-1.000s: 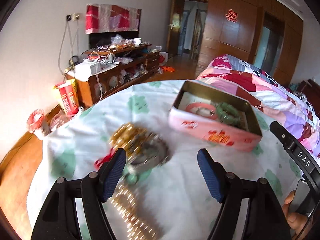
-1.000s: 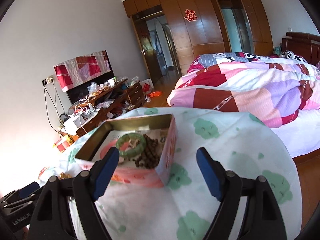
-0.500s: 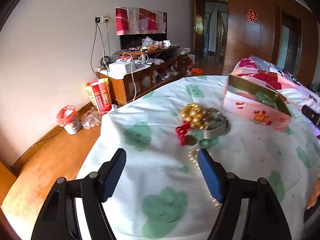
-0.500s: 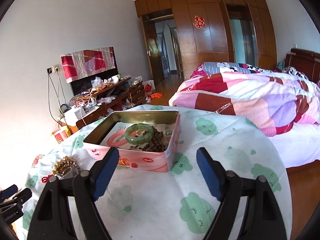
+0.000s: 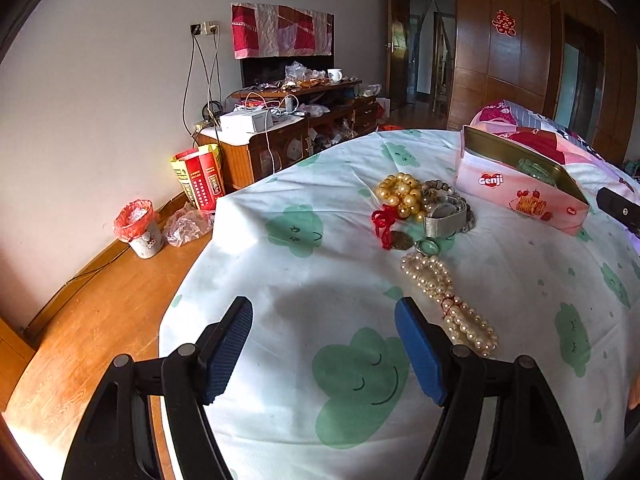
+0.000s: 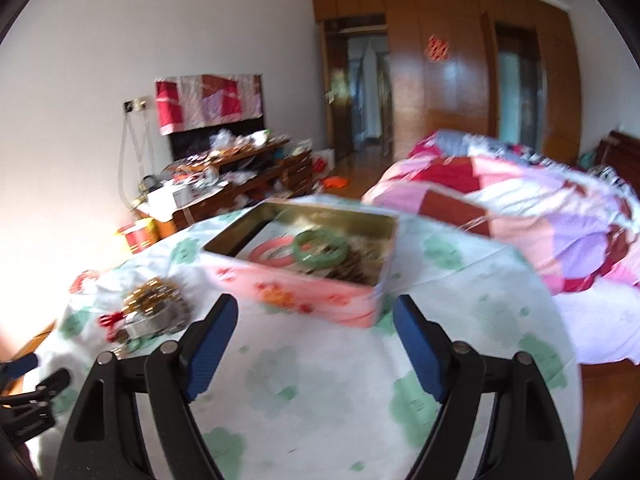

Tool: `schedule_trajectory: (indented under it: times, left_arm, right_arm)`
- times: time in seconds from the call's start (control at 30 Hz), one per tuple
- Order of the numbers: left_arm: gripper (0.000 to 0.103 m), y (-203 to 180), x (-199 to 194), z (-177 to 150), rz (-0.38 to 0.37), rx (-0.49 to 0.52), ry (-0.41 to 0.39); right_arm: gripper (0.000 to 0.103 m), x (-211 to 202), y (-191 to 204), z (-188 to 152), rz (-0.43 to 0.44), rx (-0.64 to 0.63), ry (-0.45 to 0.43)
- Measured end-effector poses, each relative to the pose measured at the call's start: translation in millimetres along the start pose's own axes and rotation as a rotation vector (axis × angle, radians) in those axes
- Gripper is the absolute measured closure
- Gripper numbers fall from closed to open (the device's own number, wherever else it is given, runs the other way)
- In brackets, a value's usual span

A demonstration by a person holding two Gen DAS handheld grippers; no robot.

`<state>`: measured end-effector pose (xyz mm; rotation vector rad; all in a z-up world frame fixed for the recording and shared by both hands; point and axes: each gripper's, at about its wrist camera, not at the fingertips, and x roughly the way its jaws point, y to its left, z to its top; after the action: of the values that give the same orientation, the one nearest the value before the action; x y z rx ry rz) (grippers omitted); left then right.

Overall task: Organize jewelry
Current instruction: 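Move both grippers back over the table toward the pearl necklace, then grasp the pearl necklace with the right gripper and lift it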

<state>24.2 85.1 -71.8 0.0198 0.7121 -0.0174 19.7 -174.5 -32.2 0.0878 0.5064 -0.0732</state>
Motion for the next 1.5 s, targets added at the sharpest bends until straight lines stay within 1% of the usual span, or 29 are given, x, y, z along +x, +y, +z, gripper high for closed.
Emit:
schedule_trajectory:
  times: [0.1, 0.17, 0.23, 0.27, 0.3, 0.37, 0.53, 0.57, 0.6, 0.73, 0.87, 0.97, 1.03, 1.13, 1.17, 1.23, 1.27, 1.3, 1.33, 1.37, 1.43, 1.5]
  left_arm:
    - [0.029, 2.3, -2.3, -1.0, -0.007, -0.008, -0.008]
    - [0.029, 6.2, -5.5, -0.5, -0.006, -0.017, -0.024]
    - [0.029, 10.3, -7.8, -0.1, 0.000, -0.023, -0.030]
    - [0.029, 12.0, -8.2, 0.0, 0.001, -0.025, -0.030]
    - [0.029, 14.1, -8.5, 0.0, 0.002, -0.028, -0.030]
    - [0.029, 17.3, -9.2, -0.3, 0.001, -0.034, -0.030]
    - [0.029, 24.8, -10.8, 1.7, 0.009, -0.046, -0.035]
    - [0.029, 27.3, -11.1, 2.1, 0.012, -0.051, -0.037]
    - [0.029, 29.5, -11.5, 2.5, 0.013, -0.056, -0.039]
    - [0.029, 36.2, -12.7, 3.7, 0.017, -0.064, -0.044]
    - [0.029, 39.8, -15.6, 5.0, 0.011, -0.069, -0.051]
    - [0.029, 40.9, -17.0, 5.7, 0.020, -0.063, -0.058]
    - [0.029, 42.9, -16.3, 6.0, 0.024, -0.068, -0.056]
    - [0.029, 45.9, -14.0, 6.0, 0.026, -0.081, -0.047]
    - [0.029, 46.1, -13.5, 6.0, 0.026, -0.082, -0.045]
    - [0.029, 44.2, -13.2, 5.8, 0.024, -0.076, -0.041]
    - [0.029, 42.8, -13.2, 5.8, 0.025, -0.069, -0.041]
    - [0.029, 41.8, -13.5, 5.8, 0.026, -0.064, -0.041]
    - [0.029, 40.4, -13.0, 6.1, 0.025, -0.058, -0.040]
    - [0.029, 39.1, -12.3, 6.3, 0.022, -0.054, -0.038]
    - [0.029, 37.2, -11.5, 7.1, 0.014, -0.049, -0.035]
    - [0.029, 34.3, -8.9, 8.8, 0.000, -0.044, -0.028]
  right_arm:
    - [0.021, 2.8, 9.4, -5.9, 0.090, 0.018, 0.053]
    - [0.022, 6.5, 21.5, -7.5, 0.145, -0.002, 0.088]
    - [0.028, 11.5, 34.9, -11.4, 0.213, -0.019, 0.127]
    - [0.036, 15.0, 42.9, -12.7, 0.230, -0.043, 0.155]
    - [0.041, 16.9, 49.2, -14.2, 0.237, -0.065, 0.170]
    - [0.041, 19.4, 62.7, -17.8, 0.250, -0.112, 0.195]
    - [0.042, 21.2, 69.3, -26.0, 0.321, -0.116, 0.241]
    - [0.047, 22.5, 69.4, -27.3, 0.337, -0.112, 0.254]
    - [0.050, 22.3, 70.1, -27.7, 0.346, -0.107, 0.263]
    - [0.050, 28.3, 76.4, -31.8, 0.383, -0.108, 0.311]
    - [0.050, 32.2, 93.7, -33.9, 0.431, -0.129, 0.351]
    - [0.050, 34.9, 115.2, -38.5, 0.441, -0.198, 0.378]
    - [0.050, 38.2, 131.1, -43.7, 0.422, -0.253, 0.399]
    - [0.050, 44.4, 147.3, -50.4, 0.420, -0.319, 0.445]
    - [0.049, 43.5, 153.2, -52.2, 0.403, -0.359, 0.441]
    - [0.054, 41.4, 157.1, -54.3, 0.388, -0.408, 0.436]
    - [0.067, 40.1, 157.0, -54.6, 0.393, -0.417, 0.434]
    - [0.082, 39.2, 155.3, -55.2, 0.381, -0.429, 0.429]
    - [0.084, 39.2, 152.4, -55.1, 0.375, -0.432, 0.426]
    - [0.086, 40.5, 147.8, -54.2, 0.389, -0.416, 0.431]
    - [0.087, 43.0, 136.4, -51.1, 0.416, -0.362, 0.444]
    - [0.087, 46.4, 121.2, -46.9, 0.405, -0.305, 0.441]
